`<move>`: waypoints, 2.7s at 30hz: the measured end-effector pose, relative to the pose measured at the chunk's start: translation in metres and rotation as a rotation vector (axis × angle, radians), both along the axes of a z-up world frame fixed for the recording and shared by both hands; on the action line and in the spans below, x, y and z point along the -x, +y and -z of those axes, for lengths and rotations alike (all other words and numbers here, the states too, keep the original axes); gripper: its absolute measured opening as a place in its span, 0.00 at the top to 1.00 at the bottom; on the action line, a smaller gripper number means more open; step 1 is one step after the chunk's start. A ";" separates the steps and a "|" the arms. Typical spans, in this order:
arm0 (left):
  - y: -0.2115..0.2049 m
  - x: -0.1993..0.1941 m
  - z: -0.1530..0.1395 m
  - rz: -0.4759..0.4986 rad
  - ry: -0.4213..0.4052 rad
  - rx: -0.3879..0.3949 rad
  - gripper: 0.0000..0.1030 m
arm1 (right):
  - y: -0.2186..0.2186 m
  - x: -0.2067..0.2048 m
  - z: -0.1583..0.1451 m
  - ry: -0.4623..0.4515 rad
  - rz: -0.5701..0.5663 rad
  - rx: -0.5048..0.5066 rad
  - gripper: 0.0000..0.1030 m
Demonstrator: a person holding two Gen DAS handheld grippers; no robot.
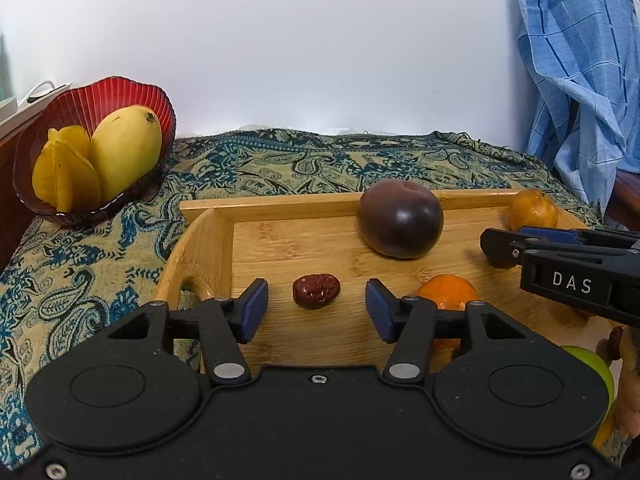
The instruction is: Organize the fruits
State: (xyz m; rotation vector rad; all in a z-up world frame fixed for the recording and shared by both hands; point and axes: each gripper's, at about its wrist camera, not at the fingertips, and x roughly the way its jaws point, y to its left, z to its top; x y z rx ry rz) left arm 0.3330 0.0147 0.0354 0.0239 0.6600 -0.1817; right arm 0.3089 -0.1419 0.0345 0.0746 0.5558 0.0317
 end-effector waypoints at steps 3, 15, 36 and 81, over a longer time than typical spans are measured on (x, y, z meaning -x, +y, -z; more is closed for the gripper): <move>0.000 0.003 -0.002 0.002 -0.007 0.001 0.45 | 0.001 0.002 -0.002 -0.012 0.001 0.005 0.38; 0.004 0.026 -0.018 -0.018 -0.053 0.010 0.26 | -0.004 0.020 -0.023 -0.105 0.025 0.033 0.22; 0.005 0.077 -0.046 -0.044 -0.099 0.013 0.02 | -0.019 0.076 -0.046 -0.217 0.085 0.034 0.00; 0.014 0.186 -0.012 -0.101 -0.056 0.047 0.00 | -0.012 0.189 0.007 -0.166 0.136 -0.011 0.00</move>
